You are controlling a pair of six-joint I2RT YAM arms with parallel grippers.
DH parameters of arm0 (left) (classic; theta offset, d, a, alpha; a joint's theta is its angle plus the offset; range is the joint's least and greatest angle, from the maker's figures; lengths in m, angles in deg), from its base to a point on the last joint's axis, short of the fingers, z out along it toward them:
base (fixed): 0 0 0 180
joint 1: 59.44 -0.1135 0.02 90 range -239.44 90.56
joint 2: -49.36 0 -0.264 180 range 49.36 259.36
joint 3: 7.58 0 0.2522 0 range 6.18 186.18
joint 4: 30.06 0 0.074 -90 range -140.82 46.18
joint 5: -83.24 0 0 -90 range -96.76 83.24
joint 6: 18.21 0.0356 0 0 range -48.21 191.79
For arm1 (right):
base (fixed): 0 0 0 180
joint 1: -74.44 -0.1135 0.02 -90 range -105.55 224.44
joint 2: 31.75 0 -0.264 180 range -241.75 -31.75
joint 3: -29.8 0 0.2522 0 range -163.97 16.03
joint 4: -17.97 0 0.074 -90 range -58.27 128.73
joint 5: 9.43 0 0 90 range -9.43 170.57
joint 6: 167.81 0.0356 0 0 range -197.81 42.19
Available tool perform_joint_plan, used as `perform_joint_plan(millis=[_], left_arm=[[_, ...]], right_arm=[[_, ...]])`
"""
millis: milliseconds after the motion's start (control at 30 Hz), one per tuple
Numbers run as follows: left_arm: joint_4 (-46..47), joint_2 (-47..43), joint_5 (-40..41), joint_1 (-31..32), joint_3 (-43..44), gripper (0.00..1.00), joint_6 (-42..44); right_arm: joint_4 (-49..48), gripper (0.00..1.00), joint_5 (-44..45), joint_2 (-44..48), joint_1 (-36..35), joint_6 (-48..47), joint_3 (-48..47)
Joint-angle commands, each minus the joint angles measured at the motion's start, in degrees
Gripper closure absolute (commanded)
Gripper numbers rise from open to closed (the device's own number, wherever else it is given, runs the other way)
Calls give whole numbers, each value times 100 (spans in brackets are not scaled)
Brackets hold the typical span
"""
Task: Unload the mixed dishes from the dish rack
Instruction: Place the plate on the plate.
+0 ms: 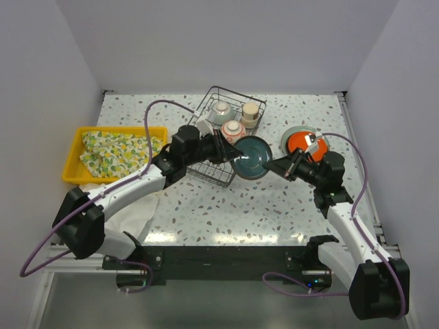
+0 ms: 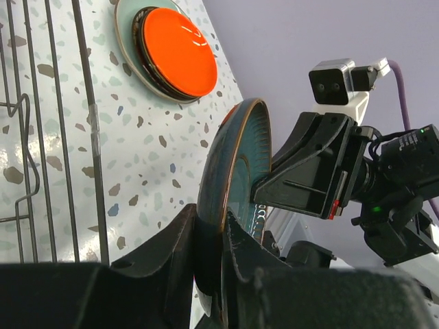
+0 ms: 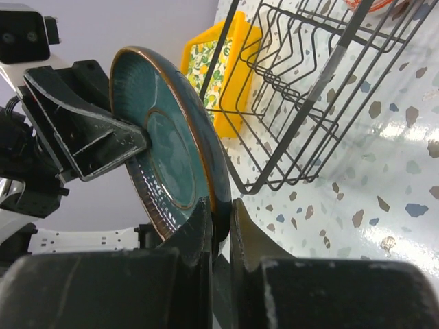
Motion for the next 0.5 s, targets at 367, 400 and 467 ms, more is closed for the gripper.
perform_joint_plan(millis=[367,400,467], left_arm=[[-1204,-1084,2417,-65,1,12,2119],[-1346,-1181,2603,-65,-87,11,2243],[-1443,-1559,3181,-57,-236,4,2612]], right_arm=[[1254,100,846,-101,99,-1066,-988],[1255,100,864,-179,143,-1057,-1093],[1264,100,969,-233,353,-1005,-1216]])
